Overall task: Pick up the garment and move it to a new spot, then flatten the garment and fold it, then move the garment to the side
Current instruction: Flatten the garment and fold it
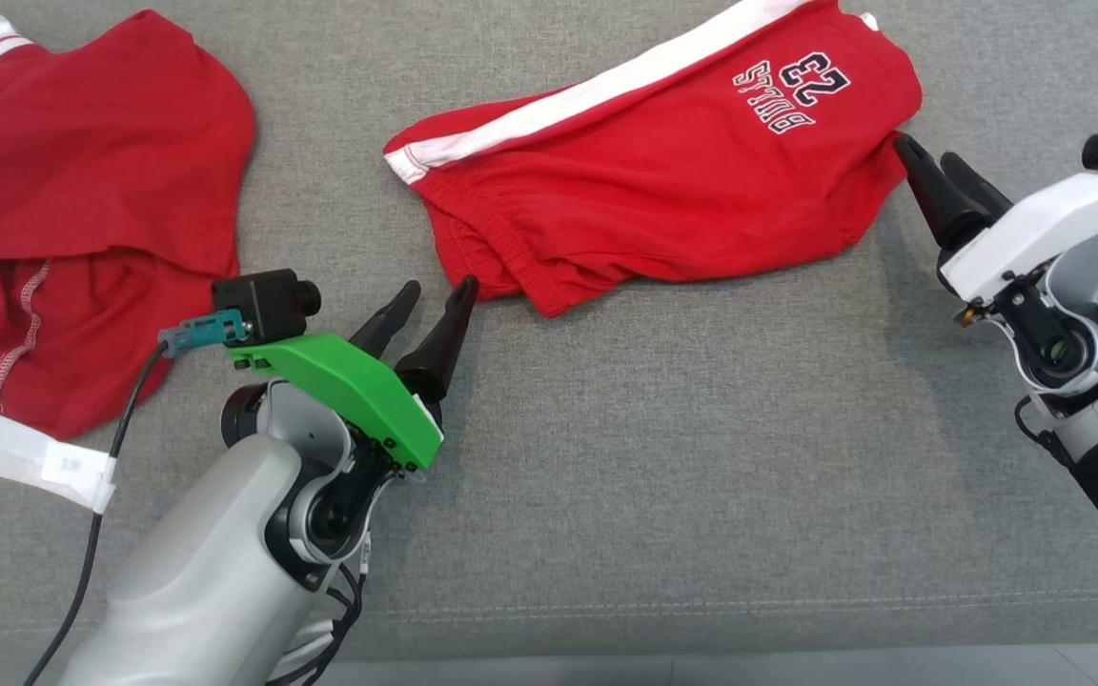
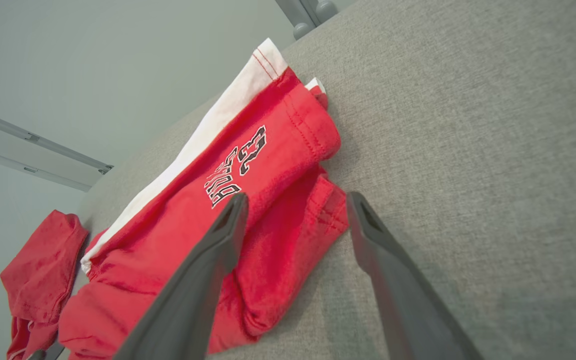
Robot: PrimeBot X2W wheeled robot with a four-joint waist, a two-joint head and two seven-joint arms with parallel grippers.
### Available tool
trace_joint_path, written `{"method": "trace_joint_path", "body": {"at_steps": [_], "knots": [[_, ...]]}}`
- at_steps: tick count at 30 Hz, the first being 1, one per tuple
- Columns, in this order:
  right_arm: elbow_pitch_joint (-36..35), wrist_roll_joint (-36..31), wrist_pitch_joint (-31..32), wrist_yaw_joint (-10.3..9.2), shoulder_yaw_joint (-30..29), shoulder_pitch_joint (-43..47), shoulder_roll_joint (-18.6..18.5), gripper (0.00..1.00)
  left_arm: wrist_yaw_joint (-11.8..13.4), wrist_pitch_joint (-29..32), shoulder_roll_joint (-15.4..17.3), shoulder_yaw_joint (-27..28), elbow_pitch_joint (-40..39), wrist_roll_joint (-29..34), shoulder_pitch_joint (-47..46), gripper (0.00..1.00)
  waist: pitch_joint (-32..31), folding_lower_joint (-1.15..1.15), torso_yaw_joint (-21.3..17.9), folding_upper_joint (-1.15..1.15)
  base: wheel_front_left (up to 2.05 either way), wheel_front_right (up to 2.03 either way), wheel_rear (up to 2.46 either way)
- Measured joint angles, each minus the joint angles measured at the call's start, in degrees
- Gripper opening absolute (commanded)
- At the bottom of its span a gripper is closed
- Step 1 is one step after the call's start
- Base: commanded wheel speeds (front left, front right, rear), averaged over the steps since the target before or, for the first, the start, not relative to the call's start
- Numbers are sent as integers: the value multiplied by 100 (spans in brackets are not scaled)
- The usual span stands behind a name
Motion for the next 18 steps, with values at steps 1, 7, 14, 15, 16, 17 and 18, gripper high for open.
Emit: {"method": "trace_joint_path", "body": {"at_steps": [1,7,14,15,16,17,18], "knots": [[42,-1,24,0,9,-57,33,100,0,1,-9,-4,32,1,-25,100,16,0,10,0,0,0,0],[223,-3,119,-15,7,-365,73,100,1,101,-96,-36,138,18,-215,100,140,0,35,0,0,0,0],[475,-19,210,-67,-9,-586,110,100,2,134,-215,-87,223,66,-379,100,313,0,71,0,0,0,0],[513,-20,221,-67,-8,-610,116,100,2,135,-233,-94,238,85,-413,100,337,0,79,0,0,0,0],[554,-20,221,-67,-10,-637,123,100,2,155,-255,-105,258,96,-451,100,360,0,90,0,0,0,0],[591,-20,226,-67,-8,-664,131,100,2,160,-277,-120,278,99,-487,100,380,0,101,0,0,0,0],[623,-22,250,-67,2,-692,136,100,2,182,-298,-122,299,99,-516,100,400,0,113,0,0,0,0]]}}
